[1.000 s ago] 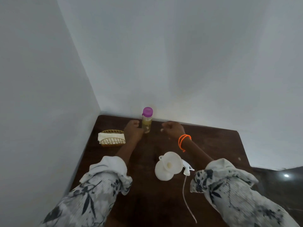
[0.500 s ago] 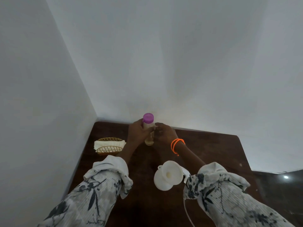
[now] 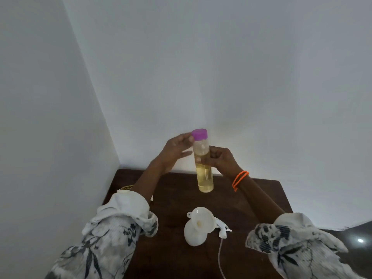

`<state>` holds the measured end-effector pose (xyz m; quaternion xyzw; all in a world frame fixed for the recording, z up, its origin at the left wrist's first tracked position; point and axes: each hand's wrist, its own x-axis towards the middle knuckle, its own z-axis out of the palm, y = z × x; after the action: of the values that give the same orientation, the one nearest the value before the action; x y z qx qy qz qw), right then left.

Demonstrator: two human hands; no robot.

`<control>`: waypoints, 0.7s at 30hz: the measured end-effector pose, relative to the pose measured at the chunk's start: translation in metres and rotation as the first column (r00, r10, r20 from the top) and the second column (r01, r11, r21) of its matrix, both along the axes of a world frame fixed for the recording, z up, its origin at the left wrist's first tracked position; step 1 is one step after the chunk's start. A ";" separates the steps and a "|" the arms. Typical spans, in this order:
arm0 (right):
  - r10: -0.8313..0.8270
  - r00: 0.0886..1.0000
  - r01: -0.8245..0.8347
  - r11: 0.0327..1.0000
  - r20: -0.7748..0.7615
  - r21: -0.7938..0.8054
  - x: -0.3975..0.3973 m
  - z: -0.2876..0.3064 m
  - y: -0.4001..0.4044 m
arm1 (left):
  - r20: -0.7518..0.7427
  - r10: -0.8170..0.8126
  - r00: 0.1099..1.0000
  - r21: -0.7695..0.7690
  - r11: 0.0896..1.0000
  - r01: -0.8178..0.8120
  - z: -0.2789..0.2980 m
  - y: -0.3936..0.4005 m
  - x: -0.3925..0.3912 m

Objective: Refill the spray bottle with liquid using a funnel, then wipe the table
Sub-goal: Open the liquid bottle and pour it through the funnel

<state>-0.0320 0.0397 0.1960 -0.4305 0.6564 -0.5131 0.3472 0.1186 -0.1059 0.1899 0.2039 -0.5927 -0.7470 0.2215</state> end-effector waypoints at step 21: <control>0.103 0.982 -0.103 0.995 0.161 -0.008 0.012 0.063 0.063 | -0.274 -0.012 0.962 0.083 0.996 0.036 0.080 0.060 -0.016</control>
<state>-0.0199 0.1029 0.2591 -0.4207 0.6030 -0.5278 0.4253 0.1028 -0.0461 0.2695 0.1012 -0.5259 -0.7958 0.2828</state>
